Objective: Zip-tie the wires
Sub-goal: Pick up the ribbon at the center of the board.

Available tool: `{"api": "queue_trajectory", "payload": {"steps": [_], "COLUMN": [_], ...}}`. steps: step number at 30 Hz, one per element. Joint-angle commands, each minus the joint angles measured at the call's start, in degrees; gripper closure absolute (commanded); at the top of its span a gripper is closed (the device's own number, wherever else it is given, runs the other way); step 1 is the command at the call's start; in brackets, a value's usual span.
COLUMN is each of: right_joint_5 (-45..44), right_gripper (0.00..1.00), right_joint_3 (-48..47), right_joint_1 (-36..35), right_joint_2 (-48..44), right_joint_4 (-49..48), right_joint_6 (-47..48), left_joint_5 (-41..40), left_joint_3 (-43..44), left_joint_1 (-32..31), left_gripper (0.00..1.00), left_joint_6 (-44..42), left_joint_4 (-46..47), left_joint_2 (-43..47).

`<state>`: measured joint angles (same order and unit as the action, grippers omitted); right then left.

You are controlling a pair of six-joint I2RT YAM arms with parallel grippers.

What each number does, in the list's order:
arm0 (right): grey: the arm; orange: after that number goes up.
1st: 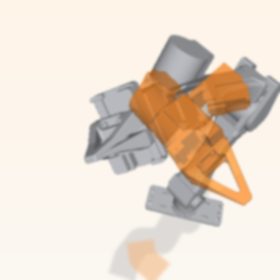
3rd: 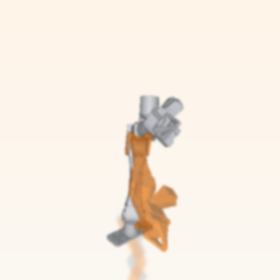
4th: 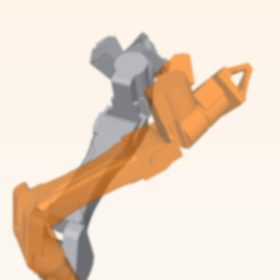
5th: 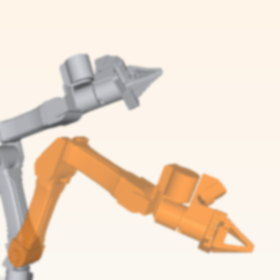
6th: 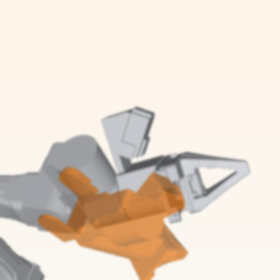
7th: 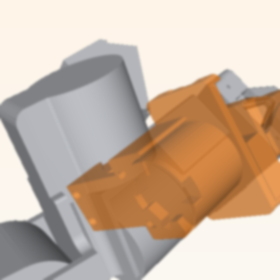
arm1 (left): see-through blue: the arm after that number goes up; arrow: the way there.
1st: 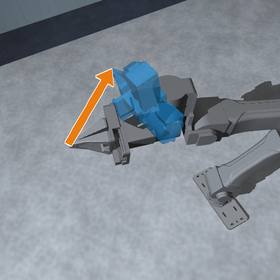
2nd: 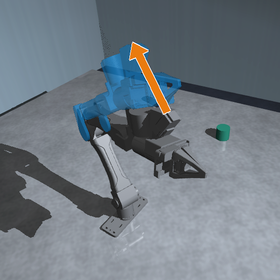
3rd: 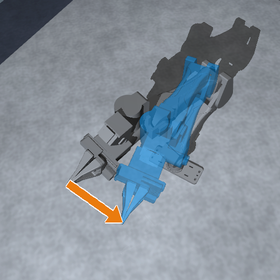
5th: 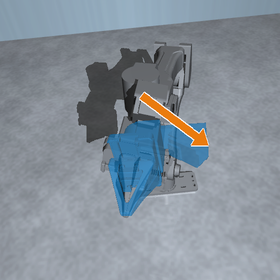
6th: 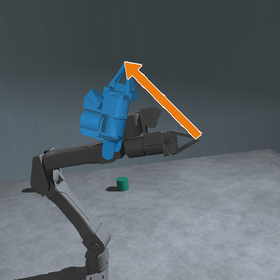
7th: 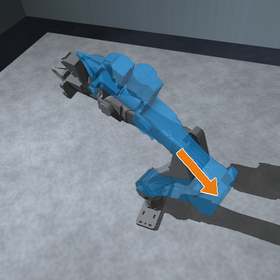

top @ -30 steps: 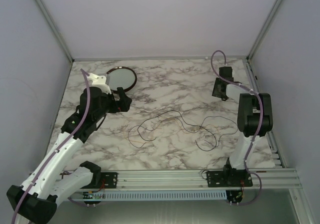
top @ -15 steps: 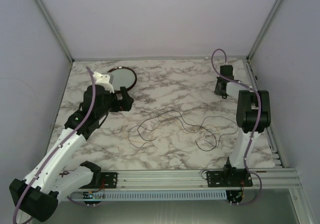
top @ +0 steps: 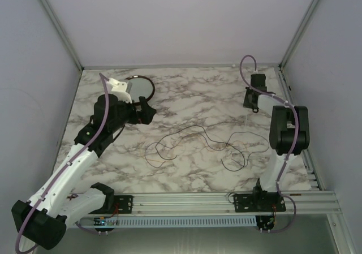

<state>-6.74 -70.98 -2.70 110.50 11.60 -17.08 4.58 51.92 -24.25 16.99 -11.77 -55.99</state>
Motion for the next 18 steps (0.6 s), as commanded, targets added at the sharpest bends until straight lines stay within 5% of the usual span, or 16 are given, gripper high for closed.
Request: {"api": "queue_trajectory", "payload": {"steps": [1, 18], "right_joint_5": [-4.0, -20.8], "right_gripper": [1.00, 1.00], "right_joint_3": [1.4, 8.3], "right_joint_1": [-1.1, -18.2], "right_joint_2": [-7.8, -28.9], "right_joint_4": [-4.8, -29.4], "right_joint_6": [1.8, 7.8], "left_joint_5": [4.0, 9.9], "left_joint_3": [2.6, 8.1], "left_joint_1": [0.3, 0.3], "left_gripper": [0.00, 0.00], "left_joint_6": [-2.0, -2.0], "left_joint_4": [7.2, 18.5], "left_joint_2": [0.4, -4.8]}}
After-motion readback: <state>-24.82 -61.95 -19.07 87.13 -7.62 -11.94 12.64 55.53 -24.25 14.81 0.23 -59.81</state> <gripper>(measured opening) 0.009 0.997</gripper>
